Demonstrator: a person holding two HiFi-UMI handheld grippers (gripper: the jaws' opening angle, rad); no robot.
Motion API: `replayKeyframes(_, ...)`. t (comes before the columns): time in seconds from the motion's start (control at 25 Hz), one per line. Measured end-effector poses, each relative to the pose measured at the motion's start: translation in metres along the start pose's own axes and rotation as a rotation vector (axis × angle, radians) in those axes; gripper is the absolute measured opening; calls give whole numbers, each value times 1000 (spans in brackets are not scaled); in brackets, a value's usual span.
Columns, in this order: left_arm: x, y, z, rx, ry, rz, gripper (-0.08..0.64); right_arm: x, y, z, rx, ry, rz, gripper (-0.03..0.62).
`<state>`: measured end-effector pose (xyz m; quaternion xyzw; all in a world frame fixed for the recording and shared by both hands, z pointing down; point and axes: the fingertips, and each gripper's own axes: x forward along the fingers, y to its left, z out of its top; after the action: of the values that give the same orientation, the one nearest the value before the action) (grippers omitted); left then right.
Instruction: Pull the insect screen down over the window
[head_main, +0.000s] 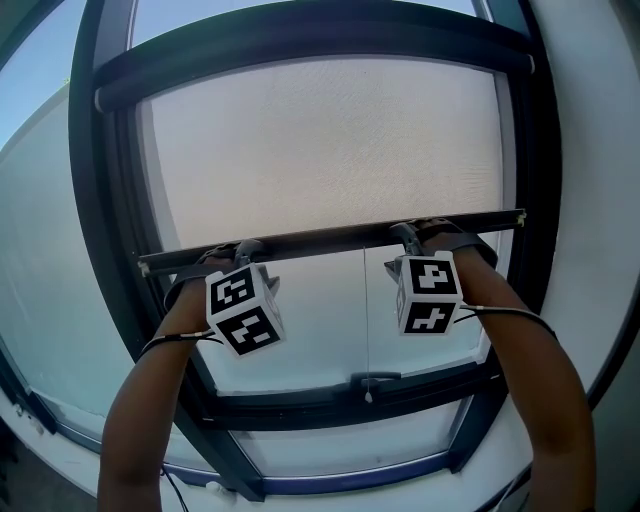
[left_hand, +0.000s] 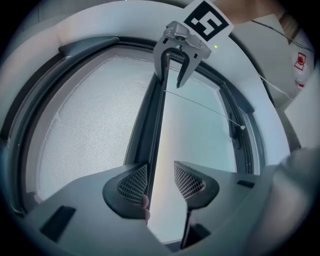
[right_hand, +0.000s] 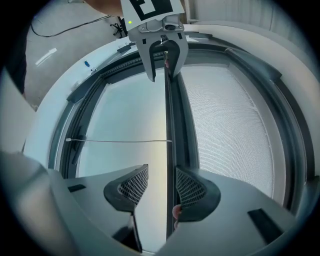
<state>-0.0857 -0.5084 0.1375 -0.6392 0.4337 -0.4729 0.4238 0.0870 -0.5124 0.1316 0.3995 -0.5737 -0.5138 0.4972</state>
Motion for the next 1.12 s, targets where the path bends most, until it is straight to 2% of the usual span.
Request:
replayKeyframes(0.08,1,0,-1,36,13,38,169,2,1,0,-12,3,-16,172)
replayKeyframes(0.2,6,9,2,124,41,151,170,3,-6,-3,-10,7,-91,172)
replayKeyframes(0.28,6,17,3,118,40,174,170,3,-15,-3,0,12,-126,172)
replayKeyframes(0.48,1,16,3,49,15,72,170,0,-14,-1,-8,23,-82,172)
replayKeyframes(0.64,-11,14,3,11,-3,-18,169,-11,-15,6,20,14,13,172)
replayKeyframes(0.84,-11,6,1,47,36,-51,169,-13,-7,6,5,48,72,172)
replayKeyframes(1.04,-1,-29,-4,67,55,-116,170,-7,29,4,-7,47,156,172)
replayKeyframes(1.12,2,-41,-5,77,60,-112,169,-5,41,2,-16,51,167,172)
